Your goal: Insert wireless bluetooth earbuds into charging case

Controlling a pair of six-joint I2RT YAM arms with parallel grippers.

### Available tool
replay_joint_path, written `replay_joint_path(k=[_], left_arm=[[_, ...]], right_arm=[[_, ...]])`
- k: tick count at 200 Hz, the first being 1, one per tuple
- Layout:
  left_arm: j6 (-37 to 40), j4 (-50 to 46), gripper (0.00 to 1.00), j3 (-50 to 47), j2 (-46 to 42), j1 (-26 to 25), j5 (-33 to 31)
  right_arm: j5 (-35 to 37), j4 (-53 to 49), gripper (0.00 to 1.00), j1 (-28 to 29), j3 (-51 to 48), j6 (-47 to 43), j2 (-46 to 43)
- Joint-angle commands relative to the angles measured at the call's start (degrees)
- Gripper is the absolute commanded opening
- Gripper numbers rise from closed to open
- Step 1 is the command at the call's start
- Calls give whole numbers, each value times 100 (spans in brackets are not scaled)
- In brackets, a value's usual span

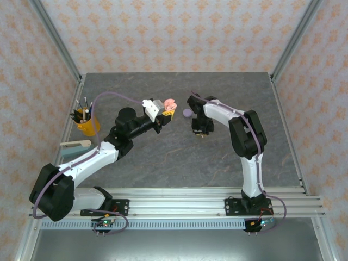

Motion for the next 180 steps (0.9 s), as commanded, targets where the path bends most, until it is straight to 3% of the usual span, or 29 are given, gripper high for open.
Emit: replay_joint_path(k=[1,180], left_arm=[[-7,-59,0,204,-8,63,26],[-18,-252,0,272,-12,63,-9]], right_arm=[[190,368,18,-125,-370,-38,-223],[184,2829,16,-195,-2125,305,-2746]])
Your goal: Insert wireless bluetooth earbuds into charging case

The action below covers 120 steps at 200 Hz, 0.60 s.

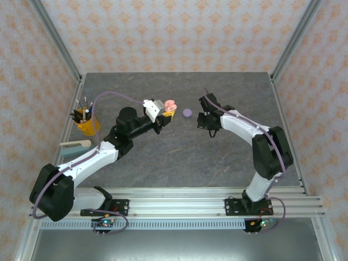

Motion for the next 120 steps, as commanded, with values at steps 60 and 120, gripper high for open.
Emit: replay_joint_path(k=[60,120], left_arm=[[-118,81,0,274,97,58,109],[-172,326,0,466,431,-96,285]], right_arm=[[48,729,18,-55,-87,119,-1616],[-438,650,18,-60,597,48,-2220]])
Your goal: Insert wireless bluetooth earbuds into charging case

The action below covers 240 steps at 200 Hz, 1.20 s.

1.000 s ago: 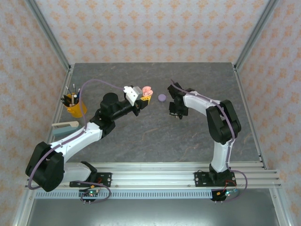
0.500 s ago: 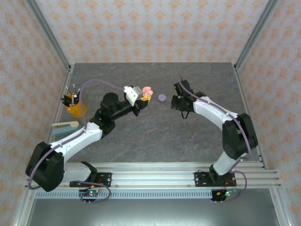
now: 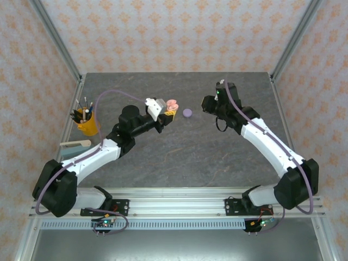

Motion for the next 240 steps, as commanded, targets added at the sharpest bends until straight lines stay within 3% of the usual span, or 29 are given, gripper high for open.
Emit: replay_joint_path(k=[1,126,240], left_arm=[[-85,320,0,303,123,-89,215],[186,218,0,1713,1126,-556,657],[249,11,0,2204,1437,-618,666]], right_arm=[[-273,77,18,-25,394,-53,-267],[-1412,409,20,-29,726,-105,-918],[-1735,587,20,-26,579,78,-1117]])
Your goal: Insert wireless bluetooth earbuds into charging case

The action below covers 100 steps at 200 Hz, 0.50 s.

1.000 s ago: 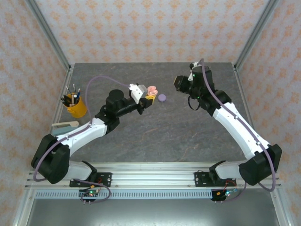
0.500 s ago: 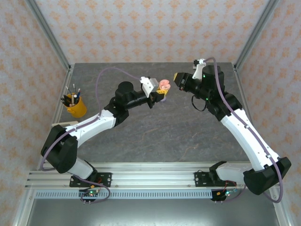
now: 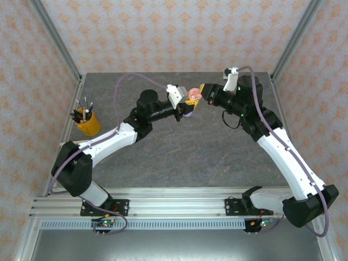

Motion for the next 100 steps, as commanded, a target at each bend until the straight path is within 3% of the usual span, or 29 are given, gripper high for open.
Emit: replay_joint_path(k=[1,100], left_arm=[[114,16,0,239,66,-46,93],[97,-11,0,450,155,-55,102]], right_arm=[[-158,235,20,-22,24,72,-115],[-347,408,20,-27,-219,180,2]])
